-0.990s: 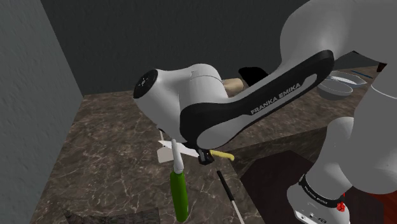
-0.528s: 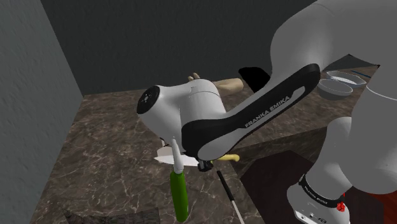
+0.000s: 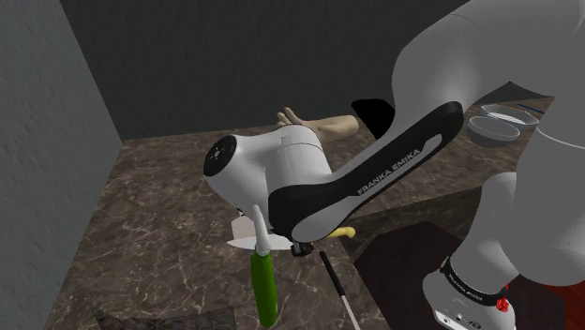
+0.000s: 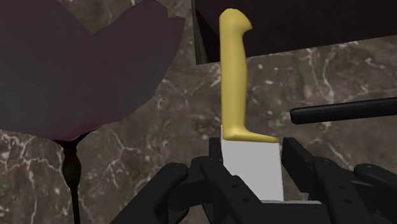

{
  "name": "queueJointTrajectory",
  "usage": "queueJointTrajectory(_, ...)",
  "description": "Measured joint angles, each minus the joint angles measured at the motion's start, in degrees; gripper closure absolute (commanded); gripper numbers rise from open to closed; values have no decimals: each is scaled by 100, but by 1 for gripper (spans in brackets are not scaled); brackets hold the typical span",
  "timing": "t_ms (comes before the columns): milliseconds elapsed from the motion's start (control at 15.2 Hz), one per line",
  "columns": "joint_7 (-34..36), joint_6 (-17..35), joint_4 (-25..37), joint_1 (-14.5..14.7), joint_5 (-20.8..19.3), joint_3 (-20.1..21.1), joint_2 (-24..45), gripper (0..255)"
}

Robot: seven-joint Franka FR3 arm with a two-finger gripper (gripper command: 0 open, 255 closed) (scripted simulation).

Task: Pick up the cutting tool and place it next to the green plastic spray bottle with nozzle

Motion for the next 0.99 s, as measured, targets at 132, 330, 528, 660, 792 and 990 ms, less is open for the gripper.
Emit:
queueJointTrajectory(132, 0, 0, 0, 0, 0, 0, 0, 0)
queueJointTrajectory(330, 0, 0, 0, 0, 0, 0, 0, 0)
queueJointTrajectory(528, -12, -104, 129, 11, 4, 5, 24, 0)
queueJointTrajectory(660, -21, -394, 425, 56, 43, 40, 33, 0)
queueJointTrajectory(792, -21, -631, 727, 92, 42, 58, 111, 0)
queueJointTrajectory(990, -22, -706, 782, 105, 60, 70, 94, 0)
